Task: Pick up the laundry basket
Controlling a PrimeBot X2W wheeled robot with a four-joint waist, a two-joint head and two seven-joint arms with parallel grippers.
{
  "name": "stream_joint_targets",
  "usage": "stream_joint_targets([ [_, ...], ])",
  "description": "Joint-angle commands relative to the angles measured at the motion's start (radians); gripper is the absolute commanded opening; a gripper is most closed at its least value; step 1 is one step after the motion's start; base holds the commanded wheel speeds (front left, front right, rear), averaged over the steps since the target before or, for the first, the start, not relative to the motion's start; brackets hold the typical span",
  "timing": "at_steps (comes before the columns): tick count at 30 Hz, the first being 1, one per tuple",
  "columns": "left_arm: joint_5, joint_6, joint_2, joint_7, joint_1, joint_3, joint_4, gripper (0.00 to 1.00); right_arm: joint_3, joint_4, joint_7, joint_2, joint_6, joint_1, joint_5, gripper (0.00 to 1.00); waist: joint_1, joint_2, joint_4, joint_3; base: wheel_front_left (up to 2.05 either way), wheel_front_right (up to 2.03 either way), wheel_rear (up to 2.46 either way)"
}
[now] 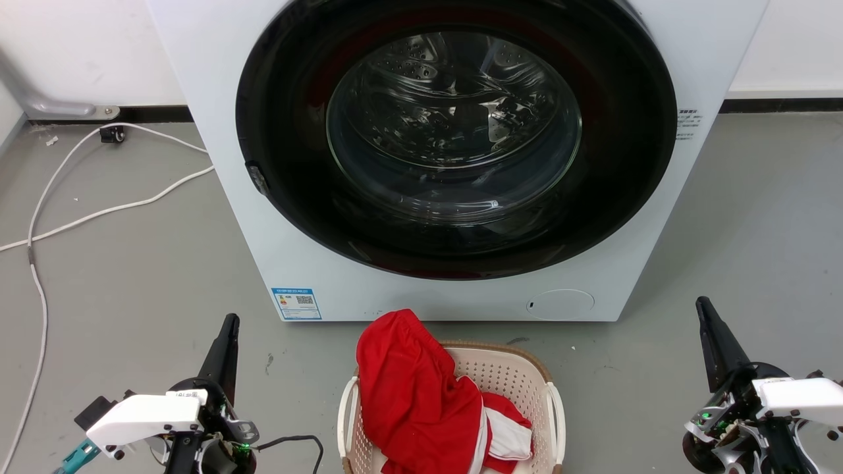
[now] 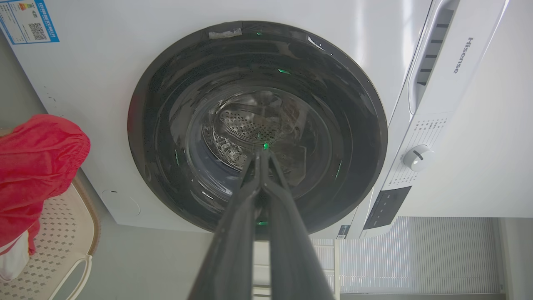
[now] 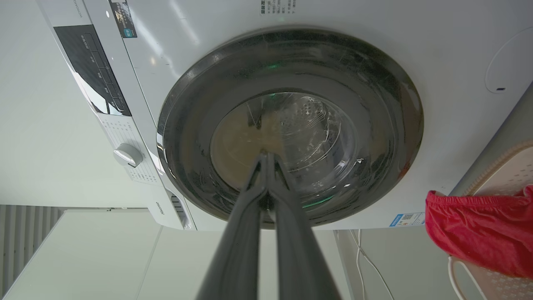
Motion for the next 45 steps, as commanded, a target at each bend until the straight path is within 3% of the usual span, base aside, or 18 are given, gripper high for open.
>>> stream_joint_targets([
  [1, 0.006, -0.004, -0.002, 0.001, -0.01, 0.003, 0.002, 0.0, -0.002, 0.001, 0.005, 0.004, 0.0, -0.011, -0.003, 0.0, 0.0, -0.0001, 0.0, 0.0, 0.0, 0.0, 0.0],
  [45, 0.006, -0.004, -0.003, 0.005, -0.011, 0.007, 0.002, 0.0, -0.005, 0.001, 0.006, 0.006, 0.0, -0.011, -0.007, 0.0, 0.0, -0.0001, 0.0, 0.0, 0.0, 0.0, 0.0],
])
